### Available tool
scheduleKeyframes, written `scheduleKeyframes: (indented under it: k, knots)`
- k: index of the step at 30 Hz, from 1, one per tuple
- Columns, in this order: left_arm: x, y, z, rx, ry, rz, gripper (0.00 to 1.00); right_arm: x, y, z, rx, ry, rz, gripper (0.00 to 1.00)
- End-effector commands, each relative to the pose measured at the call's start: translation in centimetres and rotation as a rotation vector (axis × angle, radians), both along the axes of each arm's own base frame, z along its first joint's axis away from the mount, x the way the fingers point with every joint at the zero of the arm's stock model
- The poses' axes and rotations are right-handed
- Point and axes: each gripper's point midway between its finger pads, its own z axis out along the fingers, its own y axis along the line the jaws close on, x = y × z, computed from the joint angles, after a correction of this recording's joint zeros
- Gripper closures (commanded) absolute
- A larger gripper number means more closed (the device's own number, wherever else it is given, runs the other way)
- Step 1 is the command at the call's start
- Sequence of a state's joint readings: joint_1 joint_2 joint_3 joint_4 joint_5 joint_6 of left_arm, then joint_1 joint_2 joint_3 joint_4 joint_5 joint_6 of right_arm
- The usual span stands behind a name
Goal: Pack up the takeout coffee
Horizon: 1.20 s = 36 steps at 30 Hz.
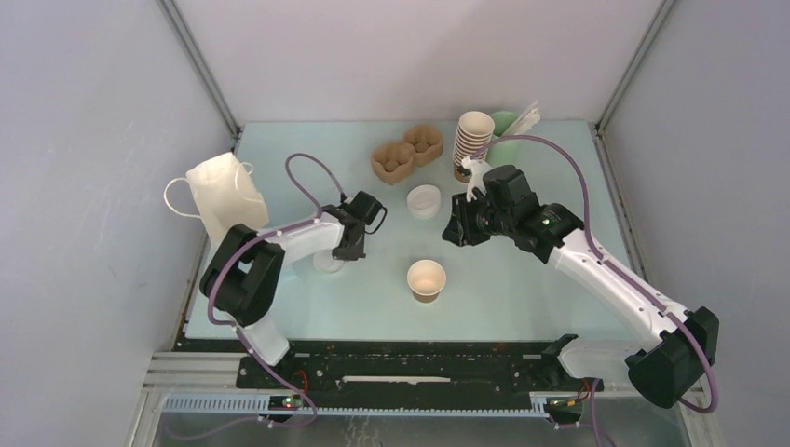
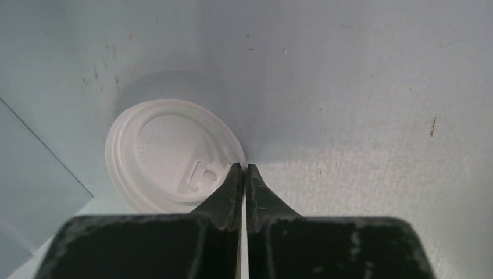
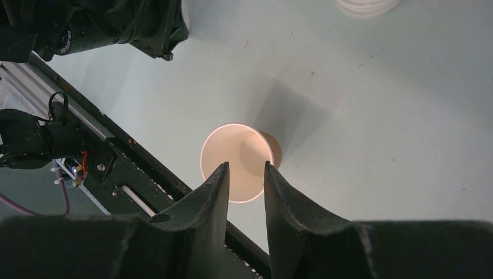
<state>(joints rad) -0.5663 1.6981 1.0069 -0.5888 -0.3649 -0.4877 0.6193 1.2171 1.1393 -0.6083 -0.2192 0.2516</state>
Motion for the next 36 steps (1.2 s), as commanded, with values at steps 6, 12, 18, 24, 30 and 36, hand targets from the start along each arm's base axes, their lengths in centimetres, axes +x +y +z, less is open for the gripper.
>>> scheduleKeyframes:
  k: [6, 12, 18, 24, 30, 36]
  knots:
    - [-0.6, -5.0, 11.7, -0.369, -0.174, -0.091, 1.00, -0.4, 0.0, 1.2, 0.022, -0.062, 0.026, 0.56]
    - [-3.2, -12.8, 28.4, -1.060, -0.397, -0.368, 1.00, -1.5, 1.5, 5.5, 0.194, -0.124, 0.068, 0.31]
    - [-8.3, -15.1, 39.4, -1.599, -0.473, -0.634, 1.00, -3.4, 2.1, 12.2, 0.436, -0.190, 0.071, 0.00]
    - [-10.3, -15.2, 41.7, -1.823, -0.405, -0.712, 1.00, -4.9, 3.0, 16.8, 0.616, -0.214, 0.107, 0.00]
    - [-10.8, -15.0, 41.5, -1.847, -0.387, -0.722, 0.99, -4.7, 3.6, 18.0, 0.668, -0.221, 0.087, 0.00]
    - [-10.8, -15.1, 40.9, -1.844, -0.366, -0.710, 0.99, -3.9, 3.6, 18.8, 0.679, -0.245, 0.046, 0.00]
